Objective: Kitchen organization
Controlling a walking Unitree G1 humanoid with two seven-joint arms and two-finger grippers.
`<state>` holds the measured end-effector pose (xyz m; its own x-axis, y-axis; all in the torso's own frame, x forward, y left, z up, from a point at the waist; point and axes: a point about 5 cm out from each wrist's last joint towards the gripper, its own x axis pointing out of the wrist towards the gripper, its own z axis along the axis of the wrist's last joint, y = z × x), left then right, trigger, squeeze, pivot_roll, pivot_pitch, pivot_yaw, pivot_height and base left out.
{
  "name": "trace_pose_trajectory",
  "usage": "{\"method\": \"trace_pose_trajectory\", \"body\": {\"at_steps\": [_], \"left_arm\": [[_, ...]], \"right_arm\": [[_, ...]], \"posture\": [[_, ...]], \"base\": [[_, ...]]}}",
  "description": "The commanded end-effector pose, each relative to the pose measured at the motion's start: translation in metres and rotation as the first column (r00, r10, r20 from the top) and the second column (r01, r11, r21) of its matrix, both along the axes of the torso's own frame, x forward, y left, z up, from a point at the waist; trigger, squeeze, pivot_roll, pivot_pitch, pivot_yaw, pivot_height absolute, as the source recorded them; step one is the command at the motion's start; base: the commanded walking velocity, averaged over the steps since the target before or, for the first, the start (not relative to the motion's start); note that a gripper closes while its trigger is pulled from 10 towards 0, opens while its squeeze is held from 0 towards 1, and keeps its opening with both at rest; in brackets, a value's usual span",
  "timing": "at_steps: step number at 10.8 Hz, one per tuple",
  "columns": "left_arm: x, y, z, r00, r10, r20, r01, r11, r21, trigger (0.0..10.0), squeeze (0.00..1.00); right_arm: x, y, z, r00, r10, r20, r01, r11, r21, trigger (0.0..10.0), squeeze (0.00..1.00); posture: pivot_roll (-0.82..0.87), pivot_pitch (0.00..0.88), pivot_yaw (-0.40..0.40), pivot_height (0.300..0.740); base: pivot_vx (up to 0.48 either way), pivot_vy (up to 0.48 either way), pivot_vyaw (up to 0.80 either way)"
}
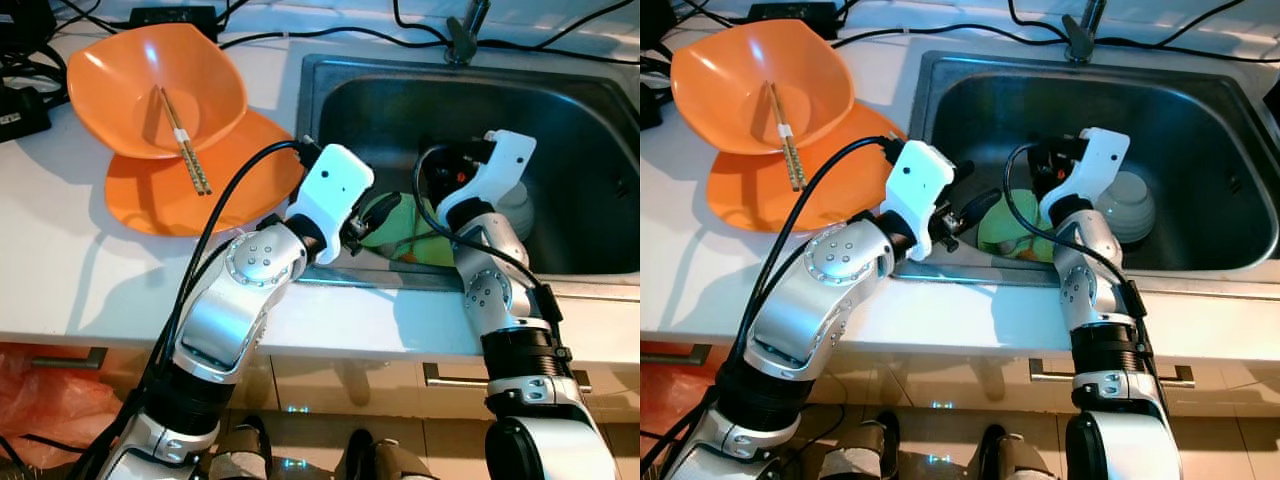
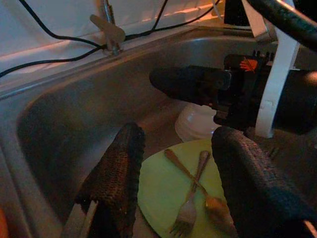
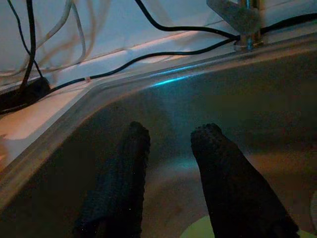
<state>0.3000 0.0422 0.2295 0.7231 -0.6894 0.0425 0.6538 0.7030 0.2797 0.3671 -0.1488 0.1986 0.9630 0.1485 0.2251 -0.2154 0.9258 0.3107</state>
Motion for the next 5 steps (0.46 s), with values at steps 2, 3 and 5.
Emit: {"method": "trace_pose_trajectory", "body": {"at_steps": [2,3,5], "left_arm": [[-0.001,0.000,0.018,0.995,0.014,0.096,-0.007,0.998,-0.064,10.0,0.00],[0.000,0.001,0.027,0.989,0.026,0.146,-0.011,0.994,-0.108,10.0,0.00],[-0.003,0.007,0.055,0.955,0.086,0.284,-0.012,0.967,-0.255,10.0,0.00]], "right_arm": [[-0.004,-0.004,0.012,0.997,-0.042,0.059,0.040,0.998,0.044,10.0,0.00],[-0.006,-0.003,0.027,0.992,-0.043,0.119,0.033,0.996,0.083,10.0,0.00],[-0.010,0.001,0.048,0.979,-0.024,0.205,-0.003,0.991,0.134,10.0,0.00]], "posture": [[0.16,0.231,-0.031,0.740],[0.16,0.231,-0.031,0.740],[0.15,0.225,-0.031,0.740]], "base": [[0.000,0.000,0.00],[0.000,0.000,0.00],[0.000,0.000,0.00]]}}
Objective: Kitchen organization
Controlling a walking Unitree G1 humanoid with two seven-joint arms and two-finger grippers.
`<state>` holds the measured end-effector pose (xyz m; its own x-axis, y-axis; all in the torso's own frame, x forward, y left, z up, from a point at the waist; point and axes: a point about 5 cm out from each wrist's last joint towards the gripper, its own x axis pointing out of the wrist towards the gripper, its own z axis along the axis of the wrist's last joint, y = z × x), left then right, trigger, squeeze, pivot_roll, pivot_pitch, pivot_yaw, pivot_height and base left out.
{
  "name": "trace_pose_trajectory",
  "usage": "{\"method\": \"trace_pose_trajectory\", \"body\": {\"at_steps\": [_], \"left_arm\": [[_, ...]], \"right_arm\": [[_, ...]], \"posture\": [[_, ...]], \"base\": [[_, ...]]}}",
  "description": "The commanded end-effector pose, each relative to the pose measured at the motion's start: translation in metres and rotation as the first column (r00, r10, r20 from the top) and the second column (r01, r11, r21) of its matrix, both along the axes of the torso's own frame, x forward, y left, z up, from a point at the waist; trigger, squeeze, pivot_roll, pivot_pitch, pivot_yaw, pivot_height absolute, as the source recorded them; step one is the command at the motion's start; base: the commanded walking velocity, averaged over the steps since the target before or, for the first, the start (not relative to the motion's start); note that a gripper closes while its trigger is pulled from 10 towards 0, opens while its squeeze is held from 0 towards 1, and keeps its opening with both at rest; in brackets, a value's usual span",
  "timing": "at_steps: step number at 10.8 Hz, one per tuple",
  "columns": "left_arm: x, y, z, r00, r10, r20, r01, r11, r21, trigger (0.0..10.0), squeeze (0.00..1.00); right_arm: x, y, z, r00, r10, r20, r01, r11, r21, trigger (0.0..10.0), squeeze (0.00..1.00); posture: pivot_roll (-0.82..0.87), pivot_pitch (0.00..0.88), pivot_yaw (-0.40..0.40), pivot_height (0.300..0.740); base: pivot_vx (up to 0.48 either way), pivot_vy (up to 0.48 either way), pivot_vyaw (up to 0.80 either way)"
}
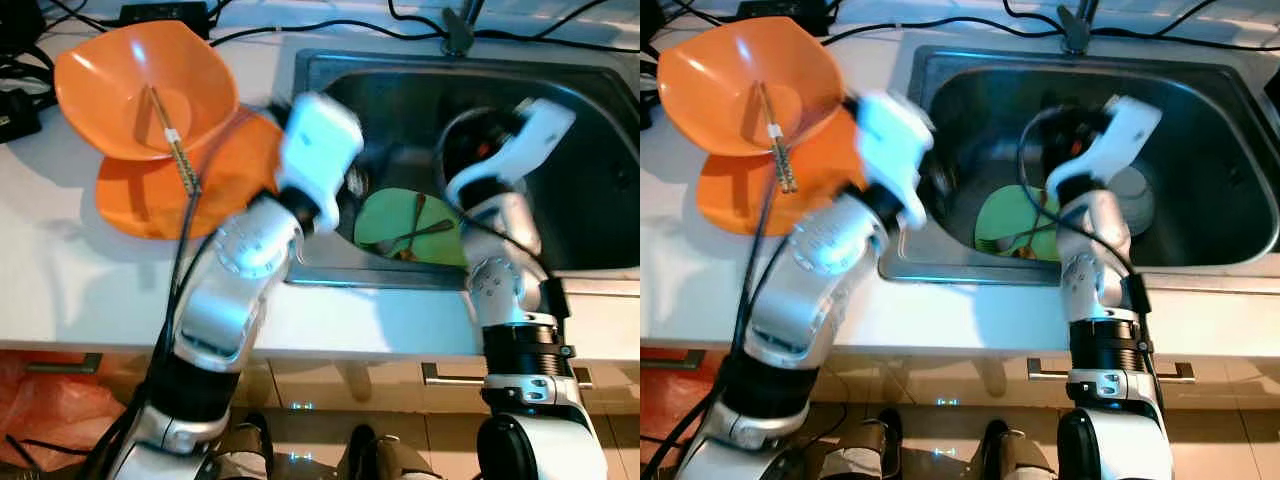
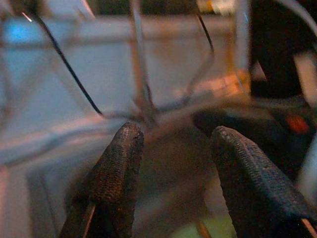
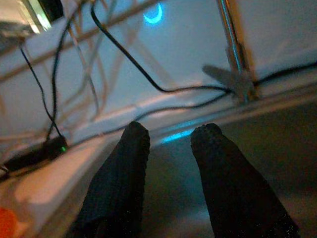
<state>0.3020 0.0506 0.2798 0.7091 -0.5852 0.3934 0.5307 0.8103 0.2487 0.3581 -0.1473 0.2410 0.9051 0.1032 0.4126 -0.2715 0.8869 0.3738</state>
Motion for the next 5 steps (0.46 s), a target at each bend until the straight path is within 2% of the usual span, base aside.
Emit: {"method": "trace_pose_trajectory", "body": {"at_steps": [1,3,4,5], "left_arm": [[-0.004,0.007,0.021,0.996,0.019,0.082,-0.011,0.996,-0.090,10.0,0.00],[-0.007,0.032,0.038,0.998,0.031,0.053,-0.021,0.984,-0.179,10.0,0.00],[-0.008,0.040,0.038,0.999,0.032,0.038,-0.024,0.981,-0.190,10.0,0.00],[-0.010,0.067,0.036,0.998,0.054,-0.011,-0.055,0.975,-0.217,10.0,0.00]], "right_arm": [[-0.002,0.001,0.009,0.999,0.006,0.040,-0.006,1.000,0.014,10.0,0.00],[-0.004,0.001,-0.001,1.000,0.010,0.006,-0.010,1.000,0.015,10.0,0.00],[-0.004,0.002,-0.004,1.000,0.014,-0.003,-0.013,1.000,0.024,10.0,0.00],[-0.003,0.005,-0.009,1.000,0.020,-0.023,-0.020,0.999,0.031,10.0,0.00]], "posture": [[0.15,0.221,-0.033,0.740],[0.16,0.207,-0.028,0.740],[0.17,0.204,-0.025,0.740],[0.18,0.198,-0.024,0.740]], "base": [[0.000,0.000,0.00],[0.000,0.000,0.00],[0.000,0.000,0.00],[0.000,0.000,0.00]]}}
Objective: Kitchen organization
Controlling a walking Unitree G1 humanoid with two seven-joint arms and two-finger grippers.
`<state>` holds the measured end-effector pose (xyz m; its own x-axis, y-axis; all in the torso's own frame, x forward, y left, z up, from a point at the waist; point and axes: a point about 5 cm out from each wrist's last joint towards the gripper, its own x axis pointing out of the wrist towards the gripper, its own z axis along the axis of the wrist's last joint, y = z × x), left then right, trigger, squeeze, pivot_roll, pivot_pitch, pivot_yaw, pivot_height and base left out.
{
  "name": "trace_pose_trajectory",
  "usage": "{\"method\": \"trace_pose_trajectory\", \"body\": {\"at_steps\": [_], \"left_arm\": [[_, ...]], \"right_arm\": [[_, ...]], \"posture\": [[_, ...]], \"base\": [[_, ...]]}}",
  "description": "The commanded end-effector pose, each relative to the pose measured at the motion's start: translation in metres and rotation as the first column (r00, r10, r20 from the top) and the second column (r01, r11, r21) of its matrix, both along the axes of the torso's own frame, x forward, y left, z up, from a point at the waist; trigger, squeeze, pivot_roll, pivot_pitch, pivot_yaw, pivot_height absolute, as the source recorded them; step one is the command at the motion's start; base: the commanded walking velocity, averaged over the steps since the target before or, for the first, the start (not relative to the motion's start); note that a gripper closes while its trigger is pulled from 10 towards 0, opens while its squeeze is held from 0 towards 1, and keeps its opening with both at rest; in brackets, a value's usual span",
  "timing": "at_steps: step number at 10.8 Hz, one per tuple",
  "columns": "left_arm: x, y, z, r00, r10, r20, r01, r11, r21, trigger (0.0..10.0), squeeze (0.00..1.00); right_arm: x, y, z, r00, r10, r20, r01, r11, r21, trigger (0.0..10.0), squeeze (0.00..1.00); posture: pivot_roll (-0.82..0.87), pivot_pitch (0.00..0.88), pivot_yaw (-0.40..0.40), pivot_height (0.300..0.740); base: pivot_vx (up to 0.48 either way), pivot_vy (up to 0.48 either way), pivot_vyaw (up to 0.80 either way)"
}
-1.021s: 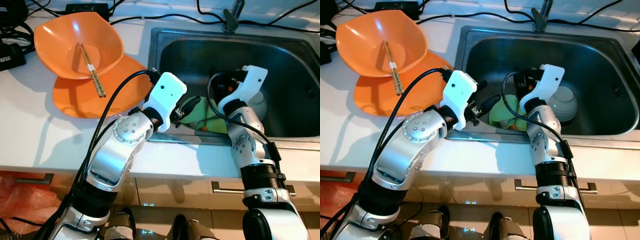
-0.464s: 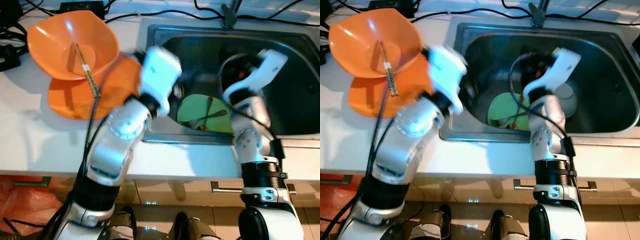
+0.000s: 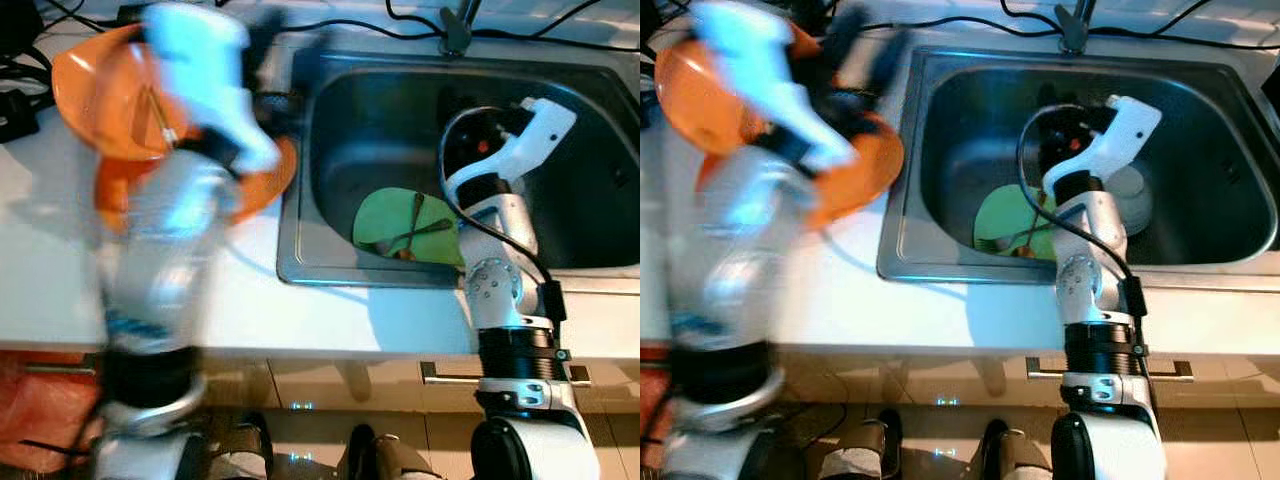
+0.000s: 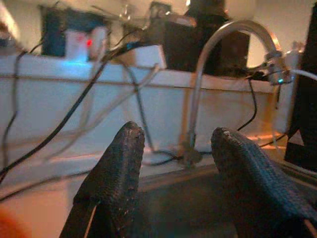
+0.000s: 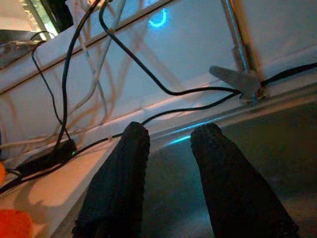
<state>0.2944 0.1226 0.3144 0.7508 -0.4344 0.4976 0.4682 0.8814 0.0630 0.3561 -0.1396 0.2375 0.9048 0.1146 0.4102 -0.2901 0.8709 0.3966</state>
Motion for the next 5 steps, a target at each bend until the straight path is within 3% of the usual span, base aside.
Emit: {"method": "trace_pose_trajectory", "body": {"at_steps": [1,4,5], "left_arm": [[-0.006,0.020,0.003,1.000,0.009,-0.002,-0.009,1.000,-0.018,10.0,0.00],[-0.026,0.066,-0.002,0.998,0.011,-0.064,-0.014,0.999,-0.047,10.0,0.00],[-0.031,0.073,-0.006,0.996,0.009,-0.085,-0.015,0.998,-0.067,10.0,0.00]], "right_arm": [[0.000,-0.001,-0.008,1.000,0.005,-0.030,-0.005,1.000,0.008,10.0,0.00],[0.002,0.005,-0.012,0.999,0.027,-0.048,-0.026,1.000,0.010,10.0,0.00],[0.003,0.006,-0.013,0.998,0.031,-0.051,-0.030,0.999,0.012,10.0,0.00]], "posture": [[0.20,0.193,-0.025,0.740],[0.22,0.201,-0.033,0.740],[0.22,0.204,-0.035,0.740]], "base": [[0.000,0.000,0.00],[0.000,0.000,0.00],[0.000,0.000,0.00]]}}
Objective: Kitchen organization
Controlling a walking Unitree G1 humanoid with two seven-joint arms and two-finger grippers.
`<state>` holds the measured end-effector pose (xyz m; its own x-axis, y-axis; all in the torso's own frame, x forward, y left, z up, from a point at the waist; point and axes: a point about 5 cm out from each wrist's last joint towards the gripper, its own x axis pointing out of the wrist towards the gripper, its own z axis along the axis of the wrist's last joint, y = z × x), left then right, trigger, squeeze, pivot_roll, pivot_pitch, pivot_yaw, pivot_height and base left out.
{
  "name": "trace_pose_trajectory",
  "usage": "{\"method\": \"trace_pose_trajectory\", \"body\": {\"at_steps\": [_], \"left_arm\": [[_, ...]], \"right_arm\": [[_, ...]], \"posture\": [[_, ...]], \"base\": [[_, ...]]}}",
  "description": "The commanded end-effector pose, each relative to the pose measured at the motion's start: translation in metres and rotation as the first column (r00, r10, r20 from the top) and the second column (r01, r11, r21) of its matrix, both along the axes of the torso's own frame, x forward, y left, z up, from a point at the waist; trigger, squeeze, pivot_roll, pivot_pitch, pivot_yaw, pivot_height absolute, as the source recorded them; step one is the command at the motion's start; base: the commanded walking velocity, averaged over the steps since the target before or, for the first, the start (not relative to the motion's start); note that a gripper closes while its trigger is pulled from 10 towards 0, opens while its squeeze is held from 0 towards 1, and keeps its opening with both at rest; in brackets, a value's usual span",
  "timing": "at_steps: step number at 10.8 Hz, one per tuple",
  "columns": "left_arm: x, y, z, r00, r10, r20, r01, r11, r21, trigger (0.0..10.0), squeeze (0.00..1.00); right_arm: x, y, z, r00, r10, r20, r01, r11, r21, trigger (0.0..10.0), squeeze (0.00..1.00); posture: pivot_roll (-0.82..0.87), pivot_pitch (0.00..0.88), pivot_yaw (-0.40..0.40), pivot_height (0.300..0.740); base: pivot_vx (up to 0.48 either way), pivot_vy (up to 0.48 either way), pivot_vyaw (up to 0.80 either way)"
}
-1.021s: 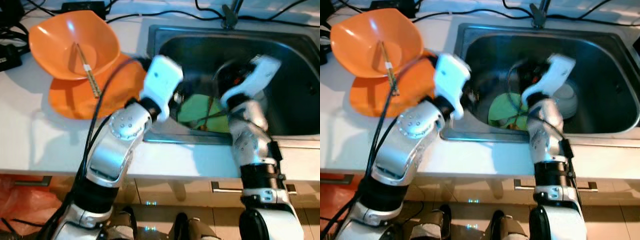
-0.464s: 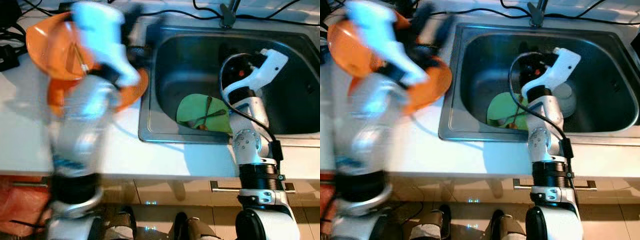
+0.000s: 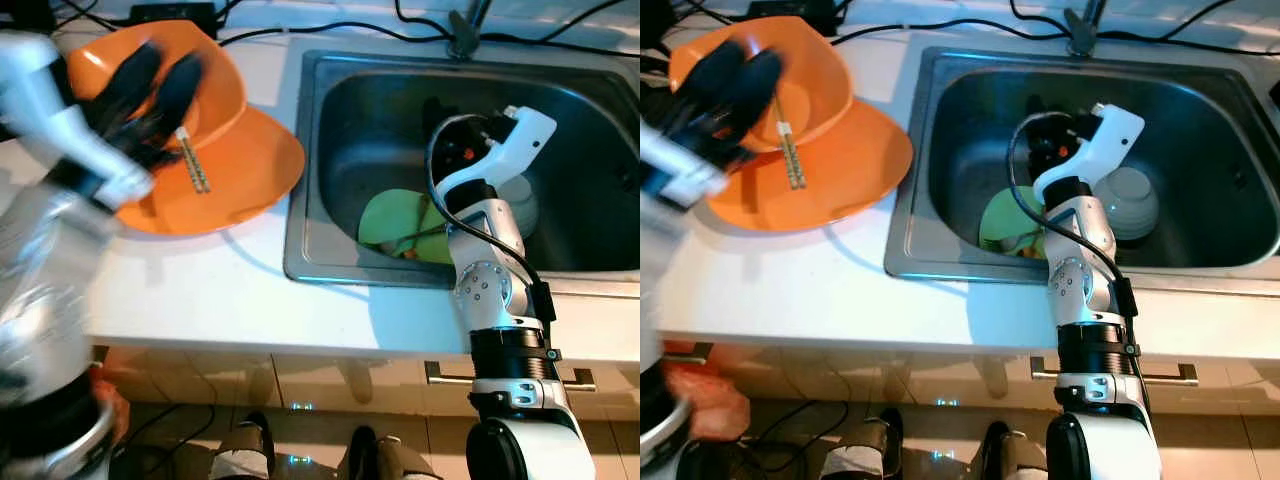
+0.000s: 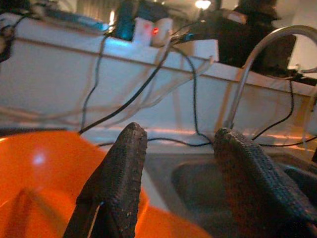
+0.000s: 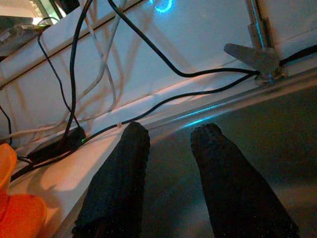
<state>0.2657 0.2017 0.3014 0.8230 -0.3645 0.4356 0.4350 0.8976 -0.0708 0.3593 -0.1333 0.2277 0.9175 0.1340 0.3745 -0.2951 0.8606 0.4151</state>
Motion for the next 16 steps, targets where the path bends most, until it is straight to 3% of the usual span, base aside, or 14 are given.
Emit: {"method": "trace_pose_trajectory", "body": {"at_steps": [1,5,9,12,14,16], "left_arm": [[-0.010,0.003,-0.004,0.999,-0.022,-0.025,0.022,1.000,0.002,10.0,0.00],[-0.025,0.021,-0.033,0.988,0.011,-0.154,-0.019,0.999,-0.051,10.0,0.00],[-0.029,0.013,-0.042,0.973,-0.008,-0.231,-0.008,0.998,-0.069,10.0,0.00],[-0.038,0.028,-0.066,0.954,-0.023,-0.300,-0.009,0.995,-0.104,10.0,0.00],[-0.039,0.034,-0.072,0.947,-0.017,-0.320,-0.018,0.994,-0.104,10.0,0.00],[-0.035,0.028,-0.078,0.941,-0.036,-0.336,-0.002,0.994,-0.112,10.0,0.00]], "right_arm": [[0.000,0.001,-0.004,1.000,0.009,-0.017,-0.009,1.000,0.000,10.0,0.00],[0.002,0.000,-0.007,0.999,0.010,-0.031,-0.010,1.000,-0.009,10.0,0.00],[0.002,-0.002,-0.008,0.999,0.008,-0.037,-0.009,1.000,-0.013,10.0,0.00],[0.003,-0.001,-0.009,0.999,0.015,-0.042,-0.015,1.000,-0.018,10.0,0.00],[0.003,-0.001,-0.009,0.999,0.016,-0.044,-0.017,1.000,-0.020,10.0,0.00],[0.003,0.001,-0.009,0.999,0.017,-0.043,-0.018,1.000,-0.016,10.0,0.00]], "posture": [[0.23,0.214,-0.038,0.740],[0.23,0.225,-0.049,0.740],[0.23,0.230,-0.051,0.740],[0.23,0.234,-0.056,0.740],[0.23,0.233,-0.057,0.740],[0.22,0.233,-0.052,0.740]], "base": [[0.000,0.000,0.00],[0.000,0.000,0.00],[0.000,0.000,0.00],[0.000,0.000,0.00],[0.000,0.000,0.00],[0.000,0.000,0.00]]}}
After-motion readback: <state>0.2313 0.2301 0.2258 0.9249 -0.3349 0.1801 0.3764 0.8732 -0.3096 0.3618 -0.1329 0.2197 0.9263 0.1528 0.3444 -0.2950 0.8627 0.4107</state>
